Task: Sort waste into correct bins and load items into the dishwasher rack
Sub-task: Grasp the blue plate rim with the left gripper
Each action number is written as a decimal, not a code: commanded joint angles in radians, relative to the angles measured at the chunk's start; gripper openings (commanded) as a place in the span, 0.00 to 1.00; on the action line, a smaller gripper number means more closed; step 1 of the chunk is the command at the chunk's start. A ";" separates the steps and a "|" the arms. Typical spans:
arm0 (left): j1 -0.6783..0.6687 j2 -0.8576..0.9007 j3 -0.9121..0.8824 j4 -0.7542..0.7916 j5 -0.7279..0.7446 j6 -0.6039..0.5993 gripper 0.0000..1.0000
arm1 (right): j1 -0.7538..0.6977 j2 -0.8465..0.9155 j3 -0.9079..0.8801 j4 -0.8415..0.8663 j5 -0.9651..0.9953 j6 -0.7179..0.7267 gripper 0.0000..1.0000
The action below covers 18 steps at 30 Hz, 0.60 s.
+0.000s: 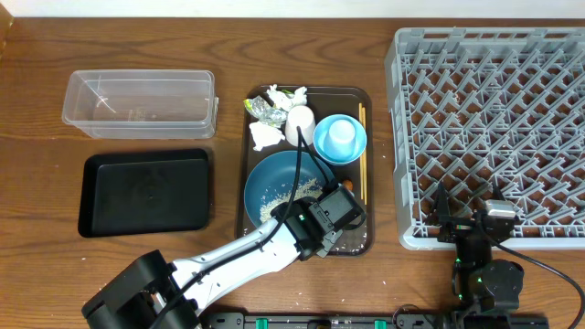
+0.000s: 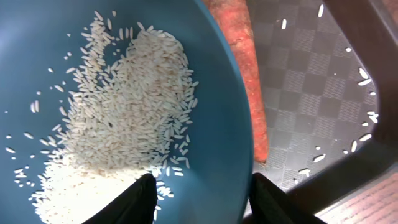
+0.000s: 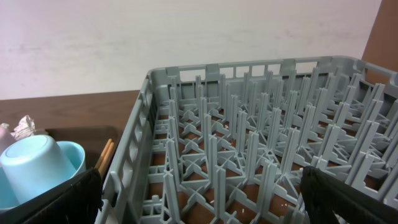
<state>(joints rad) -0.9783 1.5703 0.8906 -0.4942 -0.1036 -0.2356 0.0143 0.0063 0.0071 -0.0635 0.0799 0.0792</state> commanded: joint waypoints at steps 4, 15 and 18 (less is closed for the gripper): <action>-0.001 0.003 0.006 -0.007 0.018 -0.013 0.50 | -0.014 0.000 -0.002 -0.004 0.010 -0.002 0.99; -0.001 0.005 -0.012 -0.012 0.018 -0.013 0.50 | -0.014 0.000 -0.002 -0.004 0.010 -0.002 0.99; -0.001 0.005 -0.017 -0.020 0.018 -0.020 0.50 | -0.014 0.000 -0.002 -0.004 0.010 -0.002 0.99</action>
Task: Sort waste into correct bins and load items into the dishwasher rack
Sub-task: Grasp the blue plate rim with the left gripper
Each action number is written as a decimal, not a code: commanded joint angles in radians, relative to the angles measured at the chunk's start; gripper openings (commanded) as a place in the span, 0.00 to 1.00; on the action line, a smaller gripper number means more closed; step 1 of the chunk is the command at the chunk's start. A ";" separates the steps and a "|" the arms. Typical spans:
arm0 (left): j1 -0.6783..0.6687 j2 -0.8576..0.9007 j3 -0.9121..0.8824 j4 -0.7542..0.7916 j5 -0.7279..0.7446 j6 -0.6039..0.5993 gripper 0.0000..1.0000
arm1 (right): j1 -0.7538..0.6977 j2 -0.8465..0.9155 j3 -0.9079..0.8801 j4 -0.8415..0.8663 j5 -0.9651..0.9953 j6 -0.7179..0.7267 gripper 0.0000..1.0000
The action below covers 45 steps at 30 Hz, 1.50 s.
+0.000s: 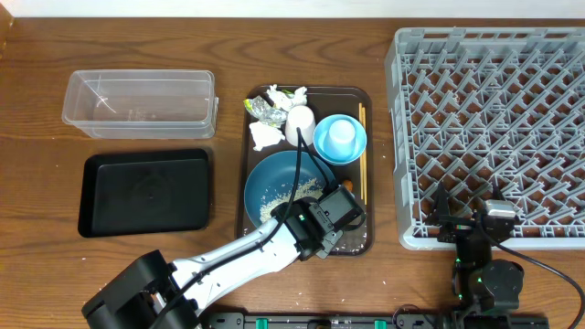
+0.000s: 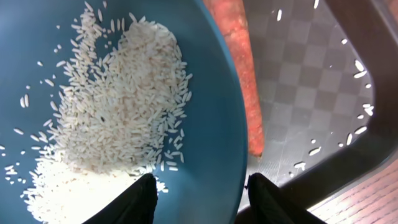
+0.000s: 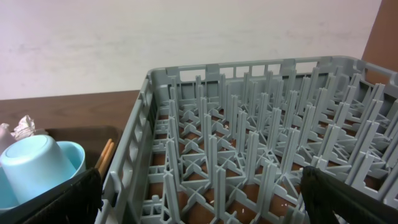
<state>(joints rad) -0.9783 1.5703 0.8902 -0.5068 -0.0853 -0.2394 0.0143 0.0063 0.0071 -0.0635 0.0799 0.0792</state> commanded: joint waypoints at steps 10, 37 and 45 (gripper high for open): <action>-0.001 0.006 -0.038 -0.008 0.000 -0.068 0.50 | -0.014 0.000 -0.002 -0.004 0.010 -0.002 0.99; -0.001 -0.022 -0.006 -0.001 -0.001 -0.069 0.14 | -0.014 0.000 -0.002 -0.004 0.010 -0.002 0.99; -0.001 -0.084 -0.002 -0.005 -0.002 -0.069 0.06 | -0.014 0.000 -0.002 -0.004 0.010 -0.002 0.99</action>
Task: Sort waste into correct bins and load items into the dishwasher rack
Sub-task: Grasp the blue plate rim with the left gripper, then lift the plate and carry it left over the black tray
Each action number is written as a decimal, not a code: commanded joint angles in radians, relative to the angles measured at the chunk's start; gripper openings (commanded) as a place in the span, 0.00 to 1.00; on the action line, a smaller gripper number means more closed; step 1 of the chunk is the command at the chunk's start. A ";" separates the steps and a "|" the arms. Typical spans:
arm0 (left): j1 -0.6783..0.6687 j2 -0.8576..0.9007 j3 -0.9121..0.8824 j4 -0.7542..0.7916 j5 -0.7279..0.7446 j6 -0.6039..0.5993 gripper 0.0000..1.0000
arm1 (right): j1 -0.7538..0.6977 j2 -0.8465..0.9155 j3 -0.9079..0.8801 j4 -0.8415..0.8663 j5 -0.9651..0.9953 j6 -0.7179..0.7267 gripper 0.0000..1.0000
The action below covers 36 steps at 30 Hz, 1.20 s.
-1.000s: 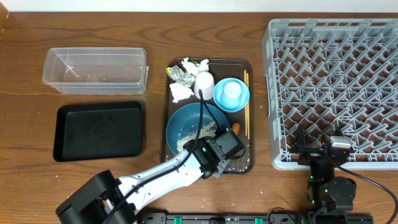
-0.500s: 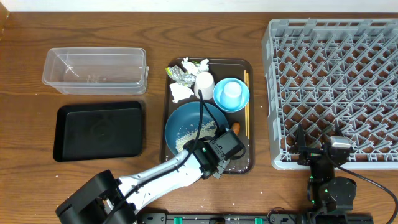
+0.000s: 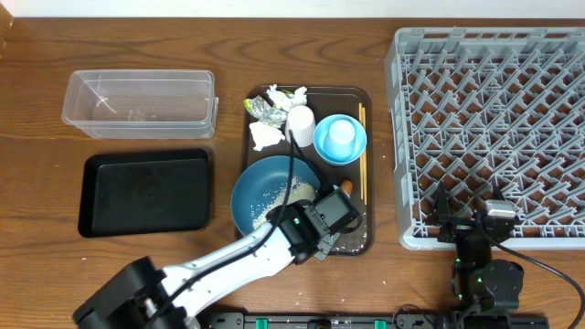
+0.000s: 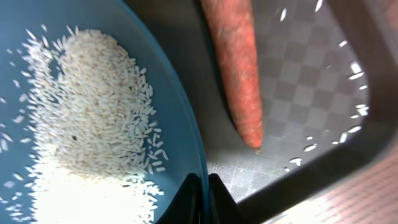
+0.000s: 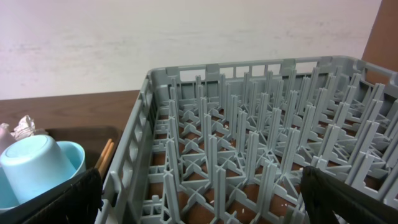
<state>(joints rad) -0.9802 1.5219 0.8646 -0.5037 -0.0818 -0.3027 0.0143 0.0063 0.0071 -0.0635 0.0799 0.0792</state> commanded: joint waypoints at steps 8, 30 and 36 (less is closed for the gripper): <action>0.001 -0.135 0.024 -0.008 -0.006 -0.005 0.06 | -0.014 0.000 -0.002 -0.004 0.010 -0.002 0.99; 0.063 -0.340 0.024 -0.030 -0.138 -0.005 0.06 | -0.014 0.000 -0.002 -0.004 0.010 -0.002 0.99; 0.165 -0.396 0.024 -0.030 -0.140 -0.005 0.06 | -0.014 0.000 -0.002 -0.004 0.010 -0.002 0.99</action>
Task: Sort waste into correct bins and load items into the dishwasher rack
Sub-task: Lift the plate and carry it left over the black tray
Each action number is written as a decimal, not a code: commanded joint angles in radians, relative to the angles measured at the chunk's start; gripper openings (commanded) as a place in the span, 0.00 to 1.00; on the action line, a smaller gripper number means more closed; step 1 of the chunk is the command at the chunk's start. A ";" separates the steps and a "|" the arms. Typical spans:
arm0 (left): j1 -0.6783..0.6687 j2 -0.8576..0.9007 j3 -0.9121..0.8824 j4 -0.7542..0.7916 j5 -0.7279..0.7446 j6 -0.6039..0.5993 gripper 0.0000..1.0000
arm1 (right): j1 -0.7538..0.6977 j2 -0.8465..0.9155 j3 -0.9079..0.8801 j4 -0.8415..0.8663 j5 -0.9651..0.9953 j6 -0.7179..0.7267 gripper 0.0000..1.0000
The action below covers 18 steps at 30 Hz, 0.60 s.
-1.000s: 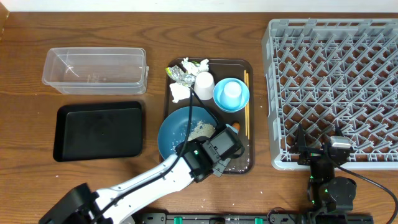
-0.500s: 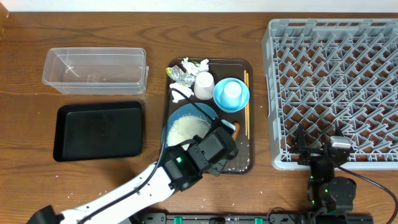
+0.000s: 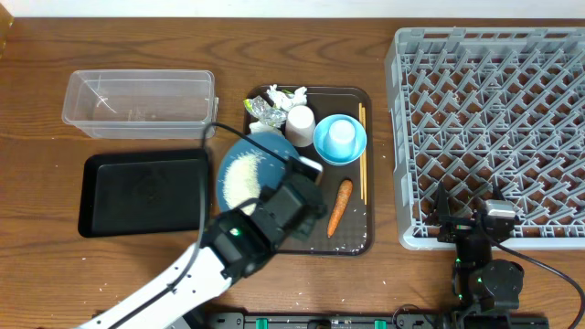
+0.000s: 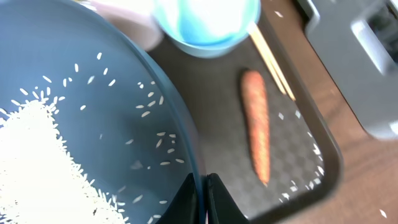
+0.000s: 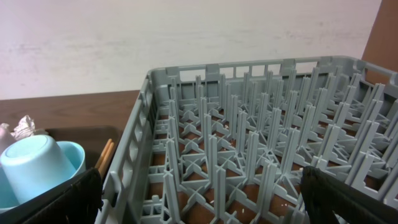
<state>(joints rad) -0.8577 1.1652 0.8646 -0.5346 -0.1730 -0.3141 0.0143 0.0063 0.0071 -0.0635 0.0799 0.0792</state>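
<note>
A dark blue plate with loose rice is held off the brown tray, over its left side. My left gripper is shut on the plate's right rim. An orange carrot lies bare on the tray, right of the plate. Behind it are a light blue bowl with a cup inside, a white cup, crumpled foil and paper and chopsticks. My right gripper stands open at the front left corner of the grey dishwasher rack, holding nothing.
A clear plastic bin stands at the back left, with a black tray in front of it. Rice grains are scattered on the brown tray near the carrot. The rack fills the right side of the table.
The plate, which lay on the tray with my left gripper shut on its rim, is now raised and further left and back. The whole carrot now shows. The right arm has not moved.
At first my left gripper stood open astride the plate's right rim, beside the carrot, and stayed so. Then it was shut on the rim, with the plate shifted a little left. Now the plate is held up over the tray's left side.
</note>
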 commanded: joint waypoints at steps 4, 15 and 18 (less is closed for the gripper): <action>0.134 -0.085 0.024 0.002 -0.049 0.006 0.06 | -0.014 0.000 -0.002 -0.004 0.010 -0.002 0.99; 0.376 -0.122 0.024 0.033 0.010 0.002 0.06 | -0.014 0.000 -0.002 -0.004 0.010 -0.002 0.99; 0.442 -0.122 0.024 0.059 0.066 0.002 0.06 | -0.014 0.000 -0.002 -0.004 0.010 -0.002 0.99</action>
<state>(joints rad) -0.4656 1.0557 0.8646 -0.4961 -0.1520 -0.3176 0.0143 0.0063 0.0071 -0.0635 0.0799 0.0792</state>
